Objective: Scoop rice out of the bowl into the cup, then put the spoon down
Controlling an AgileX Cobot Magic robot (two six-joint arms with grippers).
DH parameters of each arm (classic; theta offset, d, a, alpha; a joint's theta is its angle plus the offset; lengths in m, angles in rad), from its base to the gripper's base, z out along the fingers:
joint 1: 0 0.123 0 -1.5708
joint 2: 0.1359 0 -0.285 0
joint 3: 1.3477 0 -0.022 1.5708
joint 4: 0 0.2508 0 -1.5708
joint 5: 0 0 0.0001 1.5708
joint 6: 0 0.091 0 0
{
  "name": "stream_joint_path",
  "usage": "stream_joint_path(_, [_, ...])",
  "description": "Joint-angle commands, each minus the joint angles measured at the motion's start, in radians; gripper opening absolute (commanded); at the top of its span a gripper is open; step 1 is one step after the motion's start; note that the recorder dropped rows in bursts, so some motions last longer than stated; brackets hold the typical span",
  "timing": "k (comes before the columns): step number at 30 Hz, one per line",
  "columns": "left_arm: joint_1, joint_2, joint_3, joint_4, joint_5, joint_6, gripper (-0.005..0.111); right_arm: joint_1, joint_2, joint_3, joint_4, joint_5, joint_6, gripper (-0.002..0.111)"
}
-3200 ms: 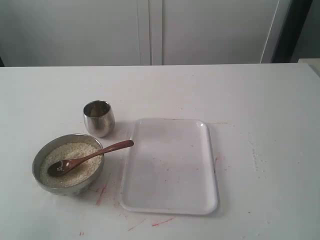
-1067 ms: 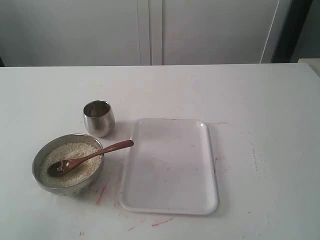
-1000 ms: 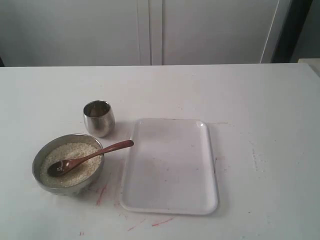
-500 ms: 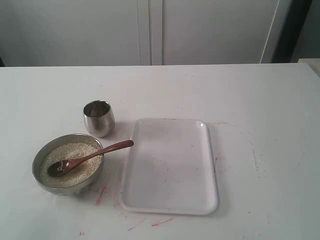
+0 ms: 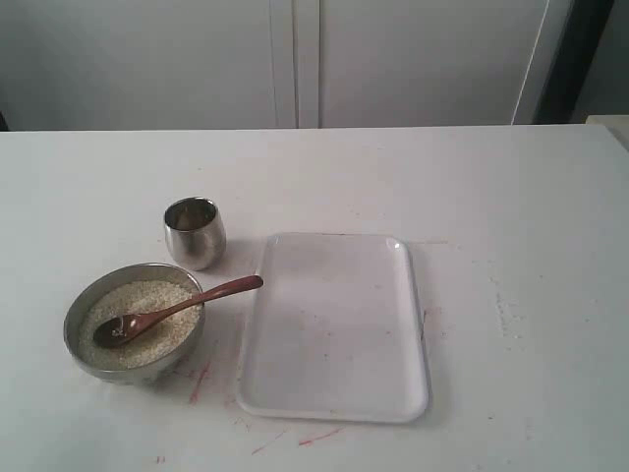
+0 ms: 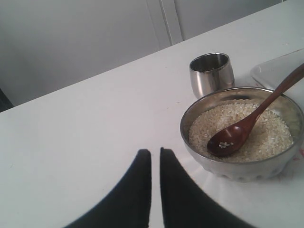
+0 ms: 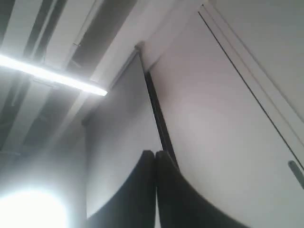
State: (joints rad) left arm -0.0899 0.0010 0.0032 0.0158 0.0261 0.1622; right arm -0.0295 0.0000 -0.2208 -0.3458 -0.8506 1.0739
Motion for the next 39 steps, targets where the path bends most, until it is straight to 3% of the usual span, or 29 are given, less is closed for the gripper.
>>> stream_joint_path(1, [-0.003, -0.001, -0.003, -0.007, -0.004, -0.001, 0.014, -0.002, 0.0, -0.147, -0.077, 0.161, 0.036, 0.0])
stream_joint_path(4, [-0.003, -0.001, -0.003, -0.007, -0.004, -0.001, 0.014, -0.002, 0.055, -0.264, -0.221, 0.28, 0.081, 0.0])
stream_joint_path(8, [-0.003, -0.001, -0.003, -0.007, -0.004, -0.001, 0.014, 0.028, 0.24, -0.472, -0.472, 0.298, 0.32, 0.0])
stream_joint_path(10, [-0.003, -0.001, -0.003, -0.007, -0.004, -0.001, 0.014, 0.044, 0.351, -0.564, -0.655, 0.298, 0.518, 0.0])
stream_joint_path(14, [-0.003, -0.001, -0.003, -0.007, -0.004, -0.001, 0.014, 0.052, 0.637, -0.846, -1.303, 0.097, 1.03, 0.0])
stream_joint_path(15, [-0.003, -0.001, -0.003, -0.007, -0.004, -0.001, 0.014, 0.052, 0.668, -0.873, -1.333, 0.057, 1.03, 0.0])
stream_joint_path(21, [-0.003, -0.001, -0.003, -0.007, -0.004, -0.001, 0.014, 0.052, 0.829, -0.991, -1.364, -0.076, 1.03, 0.0])
stream_joint_path(26, [-0.003, -0.001, -0.003, -0.007, -0.004, -0.001, 0.014, 0.052, 0.898, -1.014, -1.35, 0.138, 1.03, 0.0])
stream_joint_path(32, [-0.003, -0.001, -0.003, -0.007, -0.004, -0.001, 0.014, 0.052, 0.898, -1.024, -1.135, 0.468, 1.03, 0.0])
stream_joint_path(39, [-0.003, -0.001, -0.003, -0.007, -0.004, -0.001, 0.014, 0.052, 0.898, -1.089, -0.99, 0.597, 1.03, 0.0])
